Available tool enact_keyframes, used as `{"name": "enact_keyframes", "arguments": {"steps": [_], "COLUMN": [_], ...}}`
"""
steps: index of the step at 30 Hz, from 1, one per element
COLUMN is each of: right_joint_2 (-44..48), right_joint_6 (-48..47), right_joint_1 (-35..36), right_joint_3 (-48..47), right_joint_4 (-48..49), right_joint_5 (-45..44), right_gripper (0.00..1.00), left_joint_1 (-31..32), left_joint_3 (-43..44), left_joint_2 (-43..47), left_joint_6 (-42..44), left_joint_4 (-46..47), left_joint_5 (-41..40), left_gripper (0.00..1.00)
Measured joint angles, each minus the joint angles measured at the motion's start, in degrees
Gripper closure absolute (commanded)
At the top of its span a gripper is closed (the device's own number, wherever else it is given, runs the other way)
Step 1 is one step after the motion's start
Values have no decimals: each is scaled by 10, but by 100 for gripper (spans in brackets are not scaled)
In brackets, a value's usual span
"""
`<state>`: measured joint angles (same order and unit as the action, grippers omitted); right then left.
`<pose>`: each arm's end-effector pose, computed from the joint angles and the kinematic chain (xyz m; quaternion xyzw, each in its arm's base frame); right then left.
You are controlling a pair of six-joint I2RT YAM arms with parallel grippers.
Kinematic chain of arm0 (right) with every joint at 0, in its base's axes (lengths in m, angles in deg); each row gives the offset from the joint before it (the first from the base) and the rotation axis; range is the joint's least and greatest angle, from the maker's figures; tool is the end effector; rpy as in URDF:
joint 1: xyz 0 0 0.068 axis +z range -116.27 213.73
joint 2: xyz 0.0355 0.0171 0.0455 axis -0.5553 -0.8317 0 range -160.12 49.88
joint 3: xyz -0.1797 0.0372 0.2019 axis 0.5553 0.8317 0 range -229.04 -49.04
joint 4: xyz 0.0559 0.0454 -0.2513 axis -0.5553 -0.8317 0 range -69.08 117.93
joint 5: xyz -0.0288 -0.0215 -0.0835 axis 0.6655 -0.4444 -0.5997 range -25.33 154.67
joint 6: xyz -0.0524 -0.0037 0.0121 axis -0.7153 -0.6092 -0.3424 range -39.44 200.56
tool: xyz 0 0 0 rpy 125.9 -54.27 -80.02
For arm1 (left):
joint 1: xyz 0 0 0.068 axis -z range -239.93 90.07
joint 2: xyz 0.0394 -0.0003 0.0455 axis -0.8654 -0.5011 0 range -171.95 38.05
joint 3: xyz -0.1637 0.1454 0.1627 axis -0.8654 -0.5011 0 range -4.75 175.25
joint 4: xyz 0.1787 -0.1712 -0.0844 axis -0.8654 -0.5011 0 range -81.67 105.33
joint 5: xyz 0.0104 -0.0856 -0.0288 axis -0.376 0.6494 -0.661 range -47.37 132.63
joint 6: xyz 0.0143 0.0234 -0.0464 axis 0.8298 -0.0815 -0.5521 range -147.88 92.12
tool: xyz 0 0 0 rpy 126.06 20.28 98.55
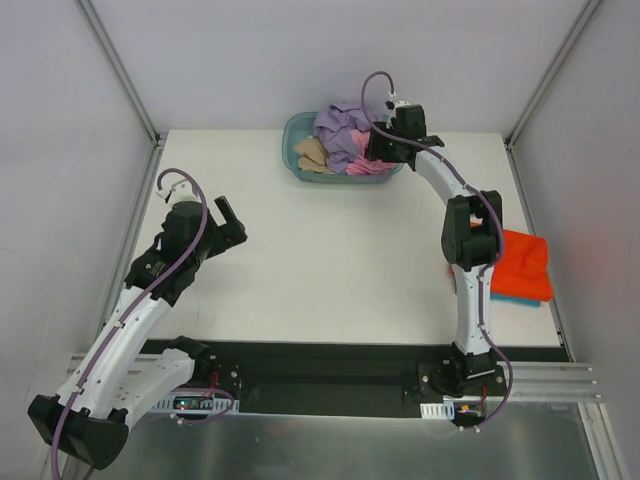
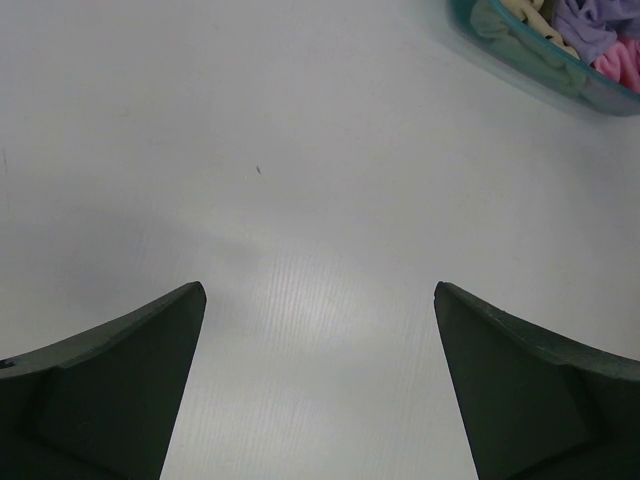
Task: Fold and stack the t-shirts
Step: Grab crumpled tshirt from bin with the right arm
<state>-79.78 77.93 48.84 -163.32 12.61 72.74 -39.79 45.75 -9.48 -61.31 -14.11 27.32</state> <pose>0.5148 0.1442 0.2538 -0.1681 0.8511 0.1144 0.4839 0.1726 -0.0532 0.3325 -0.1671 0.8288 -0.1340 0.5169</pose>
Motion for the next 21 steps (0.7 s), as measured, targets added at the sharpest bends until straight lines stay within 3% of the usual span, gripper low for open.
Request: {"name": "enact_keyframes", "arguments": {"steps": [1,4,5,13,21], "right_joint_2": [-8,-16,-16,24,207], "right_joint_6": [-5,-21,-27,-58,-78], "right_joint_1": [2,7,8,19,33], "right_joint_3": [-5,-8,-8,-4,53], "right_joint_4": [-1,-6,-7,-1,39], "right_joint_5": [-2,-8,-10,-30,-59], "right_gripper": [69,92,94,99,99], "left_joint_1": [0,0,0,0,0], "left_joint_3": [0,0,0,0,0], "left_joint_2": [-2,-7,-9,-10,-4], "left_joint_6": [0,0,0,0,0], "left_joint_4": [0,0,0,0,0], "left_joint_5": [0,0,0,0,1], "left_gripper": [1,1,1,1,1]}}
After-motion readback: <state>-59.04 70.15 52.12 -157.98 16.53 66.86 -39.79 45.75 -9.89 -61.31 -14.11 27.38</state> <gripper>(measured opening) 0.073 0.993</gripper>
